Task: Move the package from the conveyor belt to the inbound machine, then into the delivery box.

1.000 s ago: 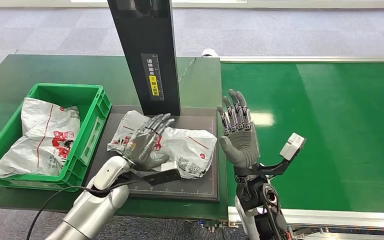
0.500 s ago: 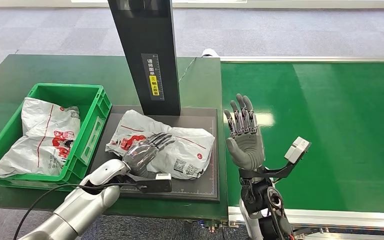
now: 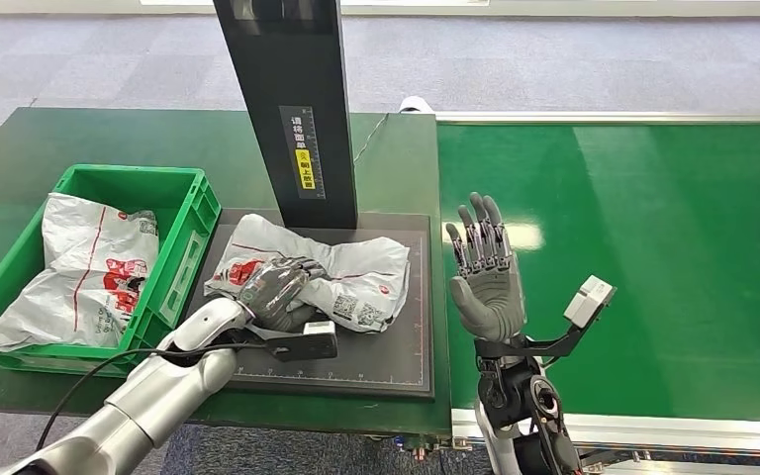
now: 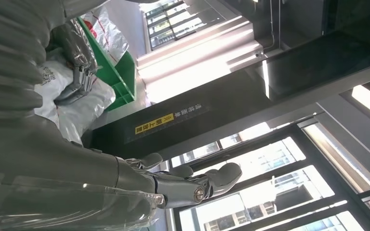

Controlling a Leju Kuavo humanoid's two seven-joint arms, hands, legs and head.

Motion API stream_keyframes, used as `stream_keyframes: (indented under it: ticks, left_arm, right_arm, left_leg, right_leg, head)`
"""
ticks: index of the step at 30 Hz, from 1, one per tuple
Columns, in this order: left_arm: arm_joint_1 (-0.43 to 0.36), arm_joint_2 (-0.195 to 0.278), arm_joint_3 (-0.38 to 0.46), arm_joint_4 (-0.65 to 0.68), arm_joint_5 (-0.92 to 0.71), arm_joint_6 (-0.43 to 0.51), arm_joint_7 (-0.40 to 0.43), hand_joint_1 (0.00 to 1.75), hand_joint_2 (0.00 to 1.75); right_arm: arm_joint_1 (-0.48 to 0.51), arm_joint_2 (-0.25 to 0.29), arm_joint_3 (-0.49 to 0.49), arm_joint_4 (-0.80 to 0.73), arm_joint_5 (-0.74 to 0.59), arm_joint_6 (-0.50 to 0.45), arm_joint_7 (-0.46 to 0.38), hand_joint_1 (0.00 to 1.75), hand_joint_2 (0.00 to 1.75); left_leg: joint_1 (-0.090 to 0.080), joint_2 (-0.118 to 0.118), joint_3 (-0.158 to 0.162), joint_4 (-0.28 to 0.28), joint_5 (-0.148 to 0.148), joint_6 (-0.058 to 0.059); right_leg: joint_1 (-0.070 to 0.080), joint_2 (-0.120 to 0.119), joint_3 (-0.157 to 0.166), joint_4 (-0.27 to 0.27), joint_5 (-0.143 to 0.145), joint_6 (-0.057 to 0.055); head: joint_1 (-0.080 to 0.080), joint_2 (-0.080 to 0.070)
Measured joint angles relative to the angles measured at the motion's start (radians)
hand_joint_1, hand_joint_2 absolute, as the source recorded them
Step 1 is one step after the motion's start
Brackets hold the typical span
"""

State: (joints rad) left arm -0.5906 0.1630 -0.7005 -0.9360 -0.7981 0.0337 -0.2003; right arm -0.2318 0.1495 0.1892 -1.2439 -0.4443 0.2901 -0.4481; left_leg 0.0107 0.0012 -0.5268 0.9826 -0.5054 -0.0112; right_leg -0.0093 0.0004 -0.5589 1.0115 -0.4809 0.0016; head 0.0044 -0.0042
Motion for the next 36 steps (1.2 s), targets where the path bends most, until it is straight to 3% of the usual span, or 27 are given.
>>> stream_keyframes:
  ticks: [6, 12, 22, 29, 36]
  left_arm:
    - [0.021, 0.001, 0.053, -0.053, 0.118, 0.132, -0.04, 1.75, 1.75]
    - [0.104, 0.006, 0.199, -0.221, 0.379, 0.262, -0.143, 1.75, 1.75]
    - [0.311, 0.007, 0.499, -0.579, 0.73, 0.3, -0.316, 1.75, 1.75]
    - [0.392, -0.022, 0.736, -0.745, 0.752, 0.325, -0.329, 1.75, 1.75]
    - [0.363, -0.028, 0.922, -0.694, 0.584, 0.35, -0.235, 1.75, 1.75]
  right_arm:
    - [0.015, -0.002, -0.001, -0.006, -0.002, -0.002, 0.0, 0.0, 1.75]
    - [0.029, -0.009, -0.003, -0.023, -0.008, -0.019, 0.002, 0.0, 1.75]
    - [0.034, -0.015, -0.005, -0.026, -0.025, -0.053, 0.006, 0.0, 1.75]
    - [0.055, -0.008, -0.009, -0.042, -0.022, -0.058, 0.01, 0.0, 1.75]
    - [0.057, 0.004, -0.011, -0.042, -0.015, -0.061, 0.016, 0.0, 1.75]
  left_leg:
    - [0.0, 0.0, 0.0, 0.0, 0.0, 0.0]
    - [0.0, 0.0, -0.001, 0.0, 0.0, 0.0]
    - [0.0, 0.001, -0.001, 0.0, 0.0, 0.0]
    - [0.0, 0.001, -0.002, 0.0, 0.0, 0.0]
    - [0.0, 0.0, -0.001, 0.0, 0.001, 0.0]
  right_leg:
    - [0.0, 0.0, 0.0, 0.0, 0.0, 0.0]
    - [0.0, 0.0, 0.0, 0.0, 0.0, 0.0]
    - [0.0, 0.0, -0.001, 0.0, 0.0, 0.0]
    - [0.0, 0.0, -0.001, 0.0, 0.0, 0.0]
    - [0.0, 0.0, -0.001, 0.0, 0.0, 0.0]
  head:
    - [0.0, 0.0]
    - [0.0, 0.0]
    - [0.0, 0.0]
    - [0.0, 0.0]
    - [0.0, 0.0]
